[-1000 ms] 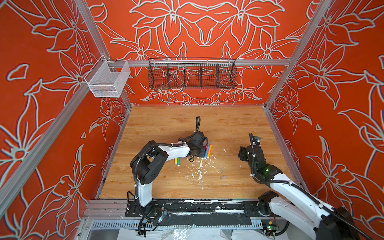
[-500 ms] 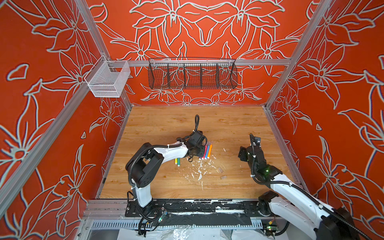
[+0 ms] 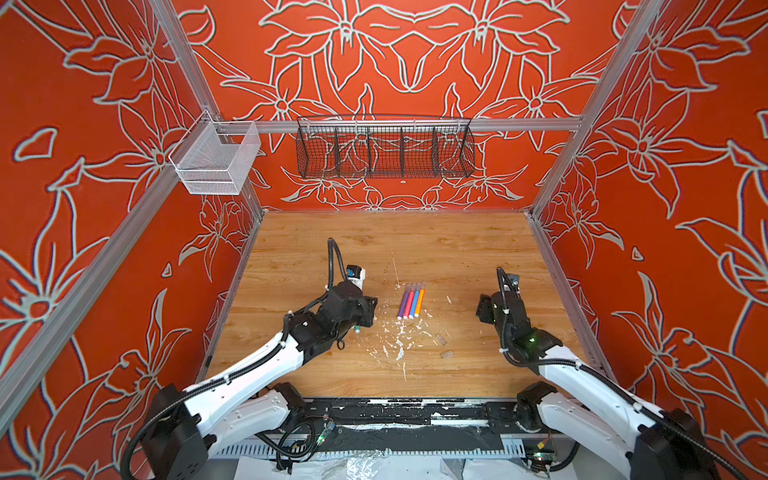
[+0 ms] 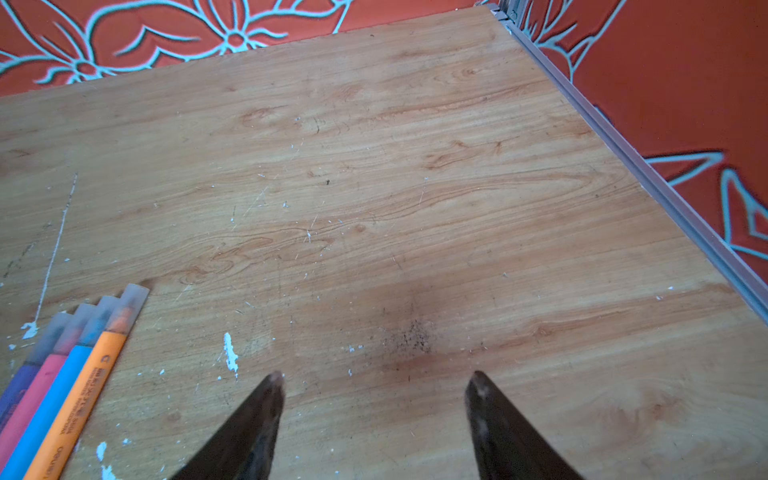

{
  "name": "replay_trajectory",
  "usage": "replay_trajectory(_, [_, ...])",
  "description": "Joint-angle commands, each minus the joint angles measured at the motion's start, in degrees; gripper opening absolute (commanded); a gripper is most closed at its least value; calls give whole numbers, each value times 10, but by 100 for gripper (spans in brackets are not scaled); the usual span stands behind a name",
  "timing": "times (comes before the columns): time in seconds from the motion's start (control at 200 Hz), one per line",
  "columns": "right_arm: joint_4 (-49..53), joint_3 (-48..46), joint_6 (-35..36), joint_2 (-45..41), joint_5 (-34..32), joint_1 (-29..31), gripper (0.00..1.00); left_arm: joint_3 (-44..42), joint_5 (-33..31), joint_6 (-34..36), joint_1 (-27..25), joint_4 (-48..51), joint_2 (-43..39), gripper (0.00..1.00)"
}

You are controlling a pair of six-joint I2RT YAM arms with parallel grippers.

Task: Insert the pens into the pen caps
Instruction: 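Lay the purple marker beside the pink marker and open the left gripper, then move the open left gripper over the green marker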

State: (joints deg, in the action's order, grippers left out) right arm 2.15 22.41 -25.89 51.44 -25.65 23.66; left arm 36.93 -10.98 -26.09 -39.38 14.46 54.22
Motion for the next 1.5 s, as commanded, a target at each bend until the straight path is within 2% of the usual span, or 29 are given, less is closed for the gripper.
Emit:
replay_trajectory(0.0, [-11,-7,1,-8,-5,-2,71,-46,-39,-47,-2,29,-50,37])
replay_trajectory(0.195, [-11,-6,0,-2,-2,-2,71,-87,-58,-83,-1,73,-111,38])
replay_trajectory(0.37, [-14,2,0,16,-10,-2,71,-107,-47,-91,-2,70,-106,40])
replay_trajectory(0.791, [1,47,5,94,-5,-2,66,-88,-15,-75,-2,32,2,39])
replay_trajectory(1.106, [2,45,6,89,4,-2,65,-57,-15,-60,-2,2,104,39])
replay_trajectory(1.276, [-1,41,7,84,6,-1,65,-25,-35,-50,-1,-3,165,38])
replay_trajectory(1.496, [1,41,9,85,12,-1,65,20,-72,-54,-2,23,244,32])
